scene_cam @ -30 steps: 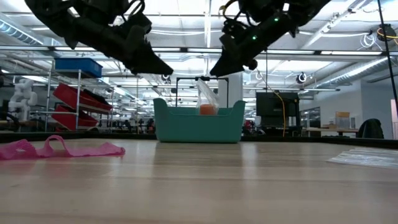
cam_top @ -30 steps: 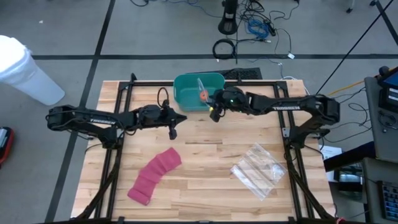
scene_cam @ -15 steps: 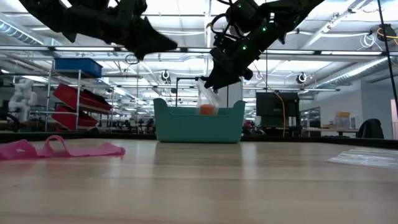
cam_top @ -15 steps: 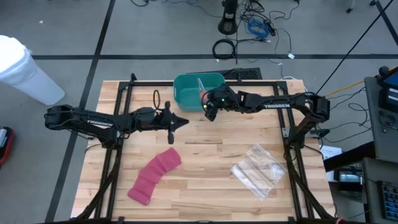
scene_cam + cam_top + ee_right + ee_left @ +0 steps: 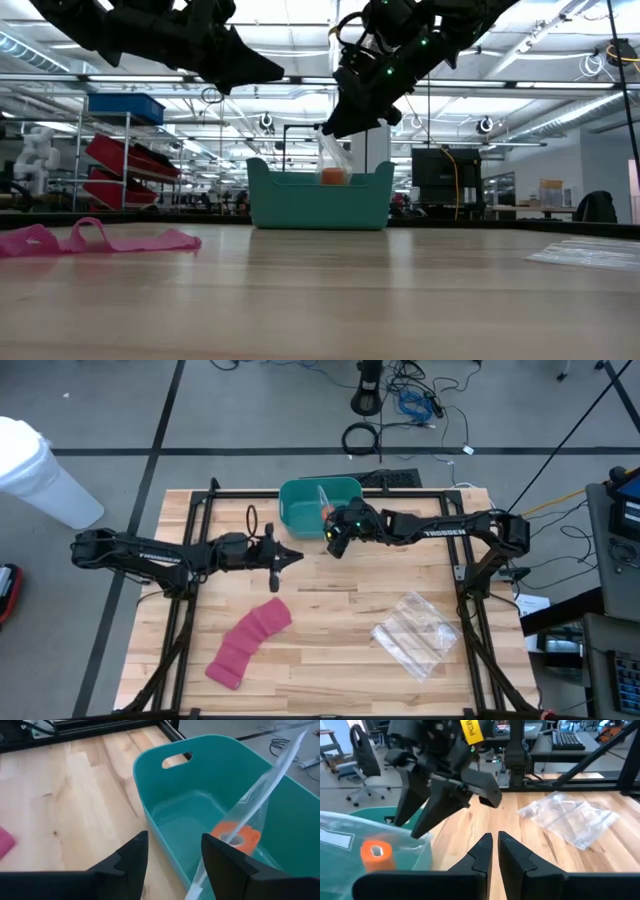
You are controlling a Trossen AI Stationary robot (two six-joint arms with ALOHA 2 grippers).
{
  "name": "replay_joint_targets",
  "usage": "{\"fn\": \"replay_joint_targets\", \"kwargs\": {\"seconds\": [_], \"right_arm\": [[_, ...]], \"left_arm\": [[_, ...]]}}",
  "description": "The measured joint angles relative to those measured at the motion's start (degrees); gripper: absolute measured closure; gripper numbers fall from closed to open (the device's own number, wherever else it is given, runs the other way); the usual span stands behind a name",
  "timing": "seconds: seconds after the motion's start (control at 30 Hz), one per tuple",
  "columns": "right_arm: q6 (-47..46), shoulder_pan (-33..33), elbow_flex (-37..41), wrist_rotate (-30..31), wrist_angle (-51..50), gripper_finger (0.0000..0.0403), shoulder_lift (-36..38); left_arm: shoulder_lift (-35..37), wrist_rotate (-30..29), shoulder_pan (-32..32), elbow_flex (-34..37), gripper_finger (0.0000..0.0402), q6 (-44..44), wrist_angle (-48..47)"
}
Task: Roll bandage
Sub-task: Put the transparent zip bag into the green bin
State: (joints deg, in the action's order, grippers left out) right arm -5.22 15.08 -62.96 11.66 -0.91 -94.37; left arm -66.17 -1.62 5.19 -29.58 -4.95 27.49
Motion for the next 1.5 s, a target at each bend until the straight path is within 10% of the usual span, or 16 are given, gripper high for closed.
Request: {"fn": "replay_joint_targets", "kwargs": {"seconds": [1.07,1.5], "right_arm": [[2.5,-2.9,-0.4,3.7,-0.6,0.0236,0.9],[-1.4,2.0,-10.0,1.7,-14.7,0.0236,-0.7]], "left_arm": [[0.0,-0.1,-1.9,7.3,0.0366,-1.4,18.7],[0.0,-0.2,-0.8,7.3,0.0366,0.1,10.9]]}}
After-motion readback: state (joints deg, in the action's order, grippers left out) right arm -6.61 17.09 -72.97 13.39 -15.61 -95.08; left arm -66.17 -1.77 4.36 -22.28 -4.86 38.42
